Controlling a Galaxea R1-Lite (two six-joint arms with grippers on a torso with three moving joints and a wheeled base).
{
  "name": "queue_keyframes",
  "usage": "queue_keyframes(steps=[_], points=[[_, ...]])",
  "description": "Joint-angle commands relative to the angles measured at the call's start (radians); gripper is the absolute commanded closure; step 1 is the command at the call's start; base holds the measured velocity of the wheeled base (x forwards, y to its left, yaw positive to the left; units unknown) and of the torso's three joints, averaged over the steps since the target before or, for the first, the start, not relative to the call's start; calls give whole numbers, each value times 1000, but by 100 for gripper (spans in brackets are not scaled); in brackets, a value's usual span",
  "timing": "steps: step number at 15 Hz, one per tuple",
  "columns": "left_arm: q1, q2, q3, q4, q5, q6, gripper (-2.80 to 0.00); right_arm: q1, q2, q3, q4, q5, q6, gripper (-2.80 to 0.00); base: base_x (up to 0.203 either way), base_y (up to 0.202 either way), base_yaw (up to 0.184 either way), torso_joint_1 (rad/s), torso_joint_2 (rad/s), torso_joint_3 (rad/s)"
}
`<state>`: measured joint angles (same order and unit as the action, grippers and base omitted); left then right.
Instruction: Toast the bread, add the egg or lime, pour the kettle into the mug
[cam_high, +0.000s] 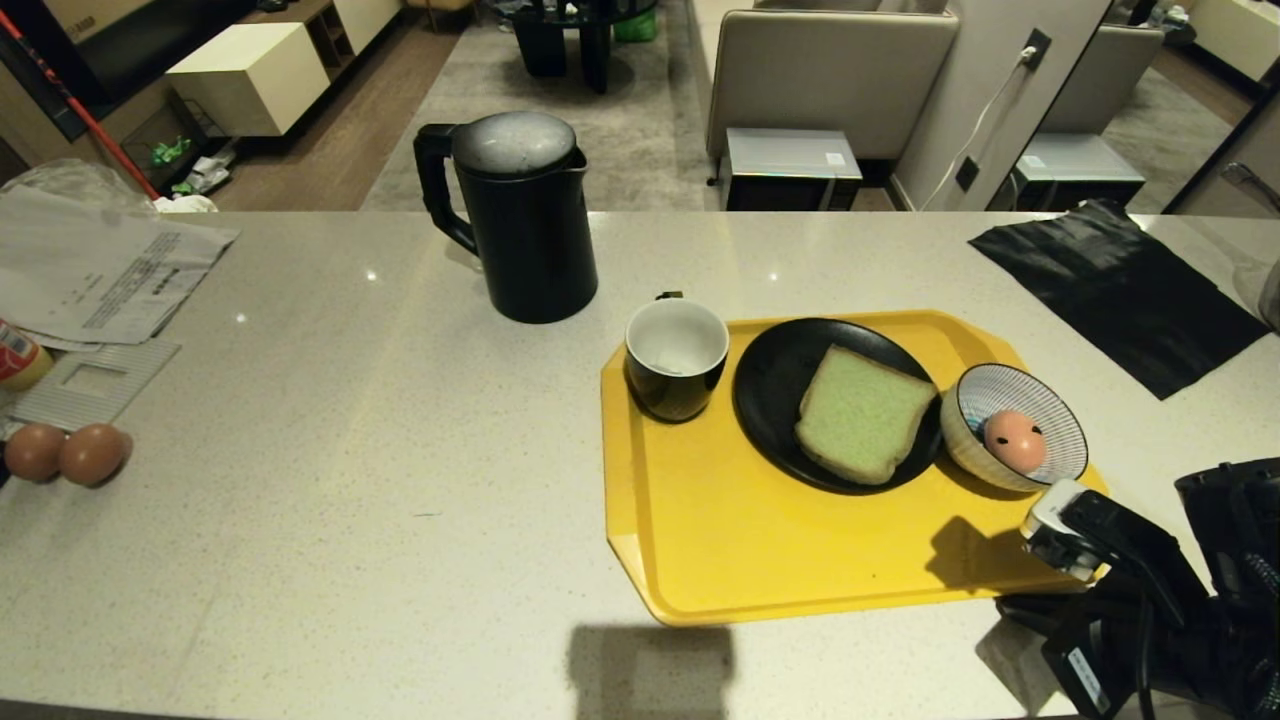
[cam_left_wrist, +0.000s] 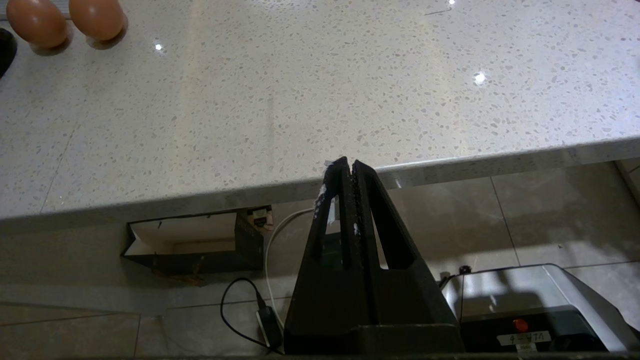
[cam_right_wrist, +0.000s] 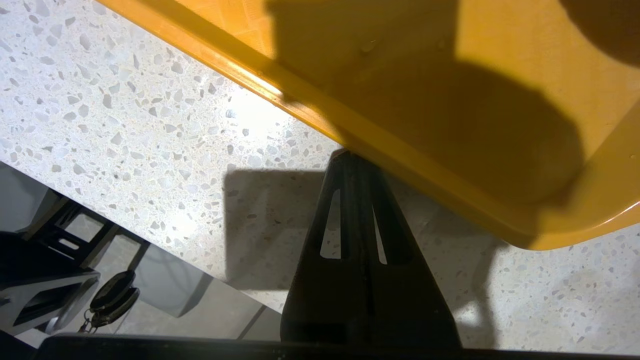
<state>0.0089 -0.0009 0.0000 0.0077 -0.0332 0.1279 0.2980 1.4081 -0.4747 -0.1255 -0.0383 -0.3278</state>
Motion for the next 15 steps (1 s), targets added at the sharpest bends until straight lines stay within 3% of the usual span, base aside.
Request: queue_keyframes(steps=[1, 7, 12, 15], points=[[-1, -1, 0, 0, -1, -1, 0, 1, -2, 9, 5, -2, -3, 0, 0, 0, 0, 0, 0, 0], [-1, -1, 0, 0, 4, -3, 0, -3, -117, 93, 7, -4, 16, 0, 0, 0, 0, 0, 0, 0], [0, -1, 0, 0, 4, -4, 0, -5, -232, 126, 6, -32, 145, 0, 0, 0, 0, 0, 0, 0], [-1, -1, 0, 0, 4, -4, 0, -9, -352, 123, 6, -108, 251, 0, 0, 0, 0, 0, 0, 0]])
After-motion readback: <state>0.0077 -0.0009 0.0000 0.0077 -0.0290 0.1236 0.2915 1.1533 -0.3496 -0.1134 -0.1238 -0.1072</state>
